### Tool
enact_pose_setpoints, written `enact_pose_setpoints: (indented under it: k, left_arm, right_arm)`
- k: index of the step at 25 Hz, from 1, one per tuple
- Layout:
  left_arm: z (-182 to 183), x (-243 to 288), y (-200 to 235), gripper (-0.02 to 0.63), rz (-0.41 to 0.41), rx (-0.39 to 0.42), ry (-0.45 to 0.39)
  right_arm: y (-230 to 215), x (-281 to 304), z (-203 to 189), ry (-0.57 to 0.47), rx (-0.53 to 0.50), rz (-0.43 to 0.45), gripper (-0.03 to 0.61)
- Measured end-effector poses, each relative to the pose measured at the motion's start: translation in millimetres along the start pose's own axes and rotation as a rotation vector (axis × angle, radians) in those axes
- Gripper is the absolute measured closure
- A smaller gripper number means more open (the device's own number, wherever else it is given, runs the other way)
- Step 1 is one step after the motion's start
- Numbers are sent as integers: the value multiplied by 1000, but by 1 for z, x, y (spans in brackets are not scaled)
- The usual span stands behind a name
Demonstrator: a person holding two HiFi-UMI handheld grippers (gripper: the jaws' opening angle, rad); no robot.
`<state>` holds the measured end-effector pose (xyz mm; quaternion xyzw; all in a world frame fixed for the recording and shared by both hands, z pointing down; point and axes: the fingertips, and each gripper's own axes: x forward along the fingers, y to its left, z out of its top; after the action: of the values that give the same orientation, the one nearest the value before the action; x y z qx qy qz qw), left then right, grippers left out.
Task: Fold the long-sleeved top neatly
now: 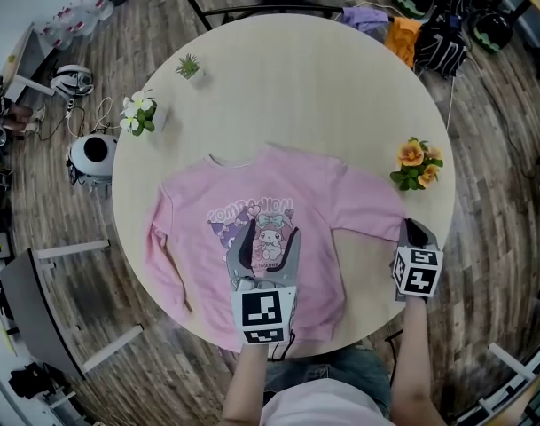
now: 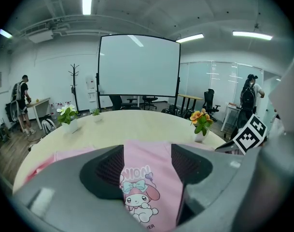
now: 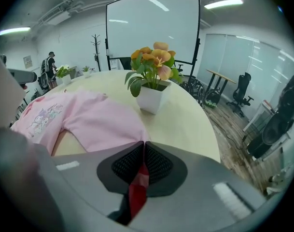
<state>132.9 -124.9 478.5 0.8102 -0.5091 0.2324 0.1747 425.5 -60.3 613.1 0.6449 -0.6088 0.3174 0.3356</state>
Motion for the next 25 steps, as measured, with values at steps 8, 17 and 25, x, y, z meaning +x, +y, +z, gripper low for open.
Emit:
enact_pose_setpoints:
  k: [8,17,25]
  left_arm:
    - [11,-19,1,316,23,-3,-37]
    - [21,-65,1,316,83,-15,-104]
    - [21,-128,20,316,209,-42,-168]
  right_arm:
    - [5,-35,36,-118,31,22,543]
    - [33,-83,88,-282,-1,90,543]
    - [80,-111,125,-388,-91,176,543]
